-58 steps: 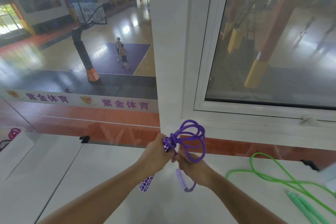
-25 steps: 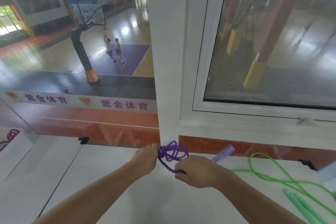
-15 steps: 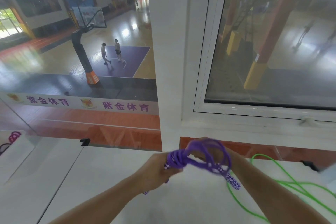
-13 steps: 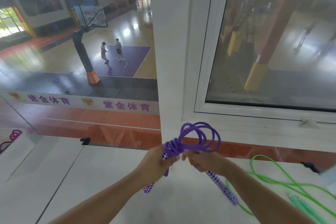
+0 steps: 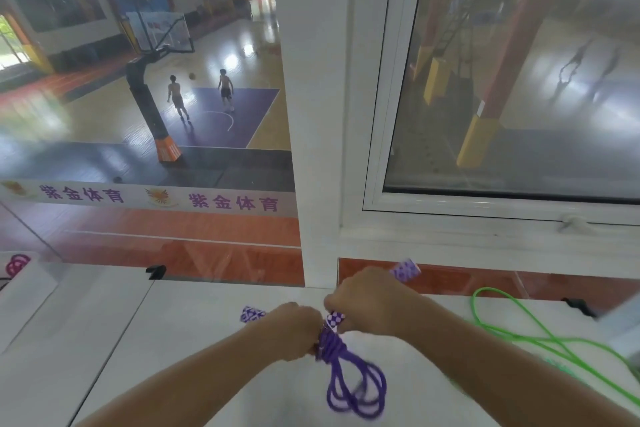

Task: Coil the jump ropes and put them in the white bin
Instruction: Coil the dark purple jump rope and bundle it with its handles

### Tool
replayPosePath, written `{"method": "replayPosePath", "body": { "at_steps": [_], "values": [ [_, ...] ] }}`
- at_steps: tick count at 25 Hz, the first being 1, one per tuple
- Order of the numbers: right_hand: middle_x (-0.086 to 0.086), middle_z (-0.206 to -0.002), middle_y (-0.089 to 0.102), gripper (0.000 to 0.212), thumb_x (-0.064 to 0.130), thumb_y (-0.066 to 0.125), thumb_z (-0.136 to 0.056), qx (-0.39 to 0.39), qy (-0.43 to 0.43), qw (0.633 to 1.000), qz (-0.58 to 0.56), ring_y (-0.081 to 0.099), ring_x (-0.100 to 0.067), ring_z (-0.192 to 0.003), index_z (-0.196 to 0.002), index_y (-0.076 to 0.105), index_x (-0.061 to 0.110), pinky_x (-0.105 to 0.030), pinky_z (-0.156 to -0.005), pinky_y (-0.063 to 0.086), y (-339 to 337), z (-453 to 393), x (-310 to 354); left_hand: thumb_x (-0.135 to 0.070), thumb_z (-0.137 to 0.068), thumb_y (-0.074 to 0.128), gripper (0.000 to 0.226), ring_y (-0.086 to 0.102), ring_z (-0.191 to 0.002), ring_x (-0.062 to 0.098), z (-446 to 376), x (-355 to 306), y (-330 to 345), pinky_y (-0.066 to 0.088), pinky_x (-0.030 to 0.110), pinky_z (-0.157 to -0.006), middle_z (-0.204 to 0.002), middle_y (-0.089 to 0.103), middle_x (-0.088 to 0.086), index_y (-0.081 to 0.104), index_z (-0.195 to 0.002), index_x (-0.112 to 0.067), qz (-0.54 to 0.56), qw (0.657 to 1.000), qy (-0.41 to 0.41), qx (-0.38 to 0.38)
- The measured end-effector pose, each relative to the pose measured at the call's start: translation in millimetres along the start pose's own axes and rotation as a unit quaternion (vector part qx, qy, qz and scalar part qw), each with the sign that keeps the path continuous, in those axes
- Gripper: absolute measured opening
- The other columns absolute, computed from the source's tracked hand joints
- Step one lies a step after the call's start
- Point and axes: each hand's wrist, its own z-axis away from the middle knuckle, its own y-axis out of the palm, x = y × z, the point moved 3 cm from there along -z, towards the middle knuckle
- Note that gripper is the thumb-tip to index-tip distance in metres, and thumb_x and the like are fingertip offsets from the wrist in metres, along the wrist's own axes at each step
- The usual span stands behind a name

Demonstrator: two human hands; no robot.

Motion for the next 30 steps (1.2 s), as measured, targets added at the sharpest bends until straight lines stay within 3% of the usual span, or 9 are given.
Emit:
{"method": "replayPosePath", "body": {
  "at_steps": [3, 4, 7, 11, 16, 19, 23, 25, 30],
  "values": [
    [0.007, -0.096, 0.069, 0.033, 0.053, 0.057, -0.091, -0.046, 0.005, 0.996, -0.078, 0.062, -0.015, -0.089, -0.109, 0.067, 0.027, -0.035, -0.087, 0.046, 15.3, -0.6, -39.0, -0.028, -0.095, 0.068, 0.018, 0.061, -0.091, 0.013, 15.2, 0.8, -1.4, 0.048, 0.026, -0.085, -0.105, 0.069, 0.001, 0.067, -0.110, -0.019, 0.220, 0.967, 0.131, -0.012],
    [0.009, -0.099, 0.068, 0.032, 0.052, 0.057, -0.092, -0.044, 0.055, 0.982, -0.176, 0.063, -0.014, -0.093, -0.112, 0.066, 0.028, -0.036, -0.090, 0.048, 29.1, 2.0, -54.6, -0.029, -0.093, 0.070, 0.012, 0.061, -0.085, 0.008, 20.2, 3.4, -3.8, 0.050, 0.024, -0.080, -0.098, 0.070, -0.001, 0.069, -0.103, -0.023, 0.327, 0.936, 0.121, -0.044],
    [0.006, -0.100, 0.064, 0.025, 0.030, 0.060, -0.097, -0.042, 0.193, 0.868, -0.457, 0.062, -0.008, -0.094, -0.117, 0.065, 0.016, -0.027, -0.085, 0.050, 68.4, 11.0, -62.5, -0.016, -0.092, 0.068, 0.004, 0.061, -0.069, 0.006, 25.4, 7.3, -9.9, 0.053, 0.027, -0.071, -0.080, 0.069, 0.001, 0.065, -0.093, -0.018, 0.575, 0.802, 0.009, -0.160],
    [-0.001, -0.080, 0.070, 0.010, 0.029, 0.061, -0.094, -0.062, 0.270, 0.828, -0.488, 0.059, -0.003, -0.067, -0.092, 0.064, 0.020, -0.022, -0.066, 0.044, 98.3, 16.9, -25.8, -0.013, -0.096, 0.064, 0.012, 0.064, -0.073, 0.021, 17.2, 7.5, -3.9, 0.057, 0.036, -0.076, -0.080, 0.067, 0.011, 0.061, -0.104, -0.004, 0.694, 0.694, -0.041, -0.188],
    [-0.002, -0.075, 0.068, 0.010, 0.021, 0.060, -0.096, -0.032, 0.301, 0.700, -0.646, 0.057, -0.006, -0.059, -0.095, 0.064, 0.012, -0.024, -0.060, 0.044, 108.9, 12.5, -1.6, -0.020, -0.096, 0.063, 0.012, 0.063, -0.067, 0.018, 7.5, 9.5, 11.4, 0.060, 0.045, -0.079, -0.077, 0.070, 0.007, 0.066, -0.097, -0.009, 0.660, 0.712, -0.129, -0.204],
    [-0.005, -0.076, 0.064, 0.013, 0.017, 0.062, -0.097, -0.042, 0.293, 0.588, -0.752, 0.059, -0.017, -0.068, -0.098, 0.065, 0.004, -0.029, -0.062, 0.046, 108.4, 11.0, 7.7, -0.027, -0.098, 0.060, 0.016, 0.067, -0.067, 0.018, 4.6, 7.3, 12.5, 0.059, 0.046, -0.080, -0.078, 0.074, 0.007, 0.065, -0.095, -0.012, 0.630, 0.727, -0.148, -0.230],
    [-0.010, -0.079, 0.058, 0.026, 0.011, 0.067, -0.094, 0.001, 0.288, 0.435, -0.853, 0.053, -0.020, -0.068, -0.112, 0.066, -0.007, -0.032, -0.061, 0.045, 106.6, 10.9, 15.0, -0.028, -0.101, 0.056, 0.028, 0.070, -0.068, 0.022, 4.0, 2.2, 13.2, 0.060, 0.042, -0.078, -0.086, 0.074, 0.018, 0.064, -0.101, -0.002, 0.674, 0.694, -0.138, -0.213],
    [-0.009, -0.075, 0.056, 0.029, 0.009, 0.067, -0.092, 0.010, 0.292, 0.407, -0.865, 0.050, -0.020, -0.063, -0.115, 0.066, -0.009, -0.033, -0.061, 0.046, 106.7, 12.2, 14.1, -0.027, -0.101, 0.056, 0.024, 0.070, -0.071, 0.021, 3.4, 2.2, 18.1, 0.060, 0.041, -0.079, -0.088, 0.074, 0.017, 0.064, -0.103, -0.005, 0.678, 0.697, -0.128, -0.198],
    [-0.011, -0.076, 0.055, 0.029, 0.009, 0.066, -0.093, -0.009, 0.323, 0.394, -0.860, 0.051, -0.020, -0.065, -0.116, 0.062, -0.008, -0.032, -0.061, 0.047, 115.0, 10.6, 12.0, -0.021, -0.098, 0.062, 0.012, 0.075, -0.084, 0.020, -0.5, -4.8, 39.4, 0.063, 0.036, -0.081, -0.095, 0.075, 0.009, 0.057, -0.108, -0.017, 0.684, 0.688, -0.140, -0.195]
  ]
}}
